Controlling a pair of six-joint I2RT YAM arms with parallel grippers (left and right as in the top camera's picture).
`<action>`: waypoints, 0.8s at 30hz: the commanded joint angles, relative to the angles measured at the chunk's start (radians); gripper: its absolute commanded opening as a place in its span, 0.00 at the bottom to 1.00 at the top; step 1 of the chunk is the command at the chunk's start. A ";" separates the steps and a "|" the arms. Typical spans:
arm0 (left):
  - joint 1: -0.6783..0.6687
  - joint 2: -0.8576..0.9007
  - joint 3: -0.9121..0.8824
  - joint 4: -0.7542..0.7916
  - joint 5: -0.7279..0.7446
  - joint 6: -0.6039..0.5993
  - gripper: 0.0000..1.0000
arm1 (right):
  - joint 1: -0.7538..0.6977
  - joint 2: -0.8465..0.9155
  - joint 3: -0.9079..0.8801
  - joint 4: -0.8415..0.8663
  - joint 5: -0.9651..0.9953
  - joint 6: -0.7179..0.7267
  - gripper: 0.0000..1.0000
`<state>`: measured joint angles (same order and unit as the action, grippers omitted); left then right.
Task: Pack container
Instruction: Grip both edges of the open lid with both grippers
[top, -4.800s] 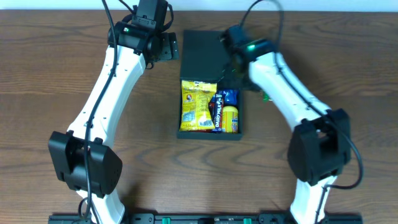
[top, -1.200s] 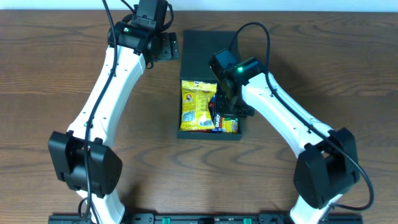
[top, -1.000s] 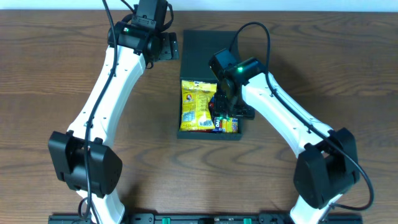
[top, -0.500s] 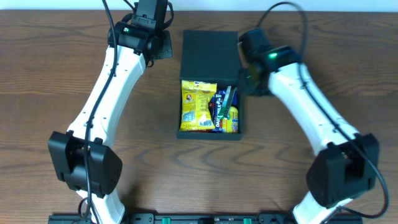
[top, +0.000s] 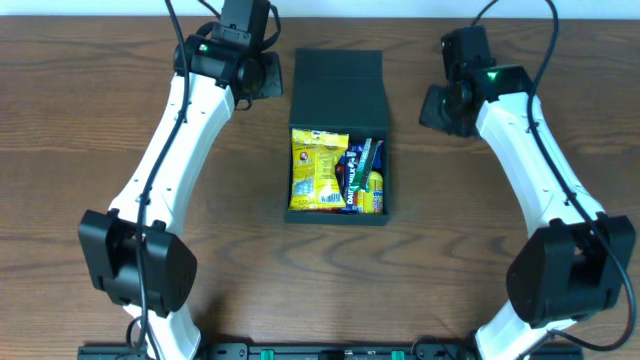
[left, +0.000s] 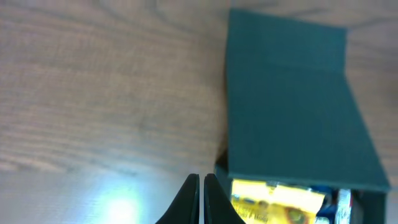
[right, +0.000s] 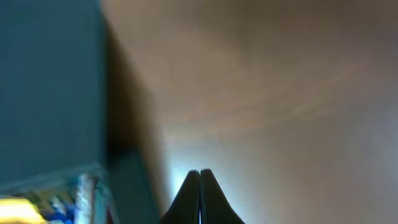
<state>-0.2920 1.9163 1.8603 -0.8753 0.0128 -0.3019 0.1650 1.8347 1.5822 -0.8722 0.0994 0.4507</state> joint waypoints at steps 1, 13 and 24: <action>0.030 0.107 0.007 0.050 0.107 0.006 0.06 | -0.032 0.054 -0.014 0.121 -0.125 -0.082 0.01; 0.192 0.396 0.099 0.195 0.610 -0.159 0.06 | -0.156 0.478 0.218 0.204 -0.718 -0.093 0.02; 0.154 0.513 0.099 0.167 0.697 -0.218 0.06 | -0.138 0.552 0.218 0.225 -0.864 -0.092 0.01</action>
<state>-0.1478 2.3791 1.9392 -0.7017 0.6540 -0.4812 0.0193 2.3531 1.7851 -0.6487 -0.6941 0.3771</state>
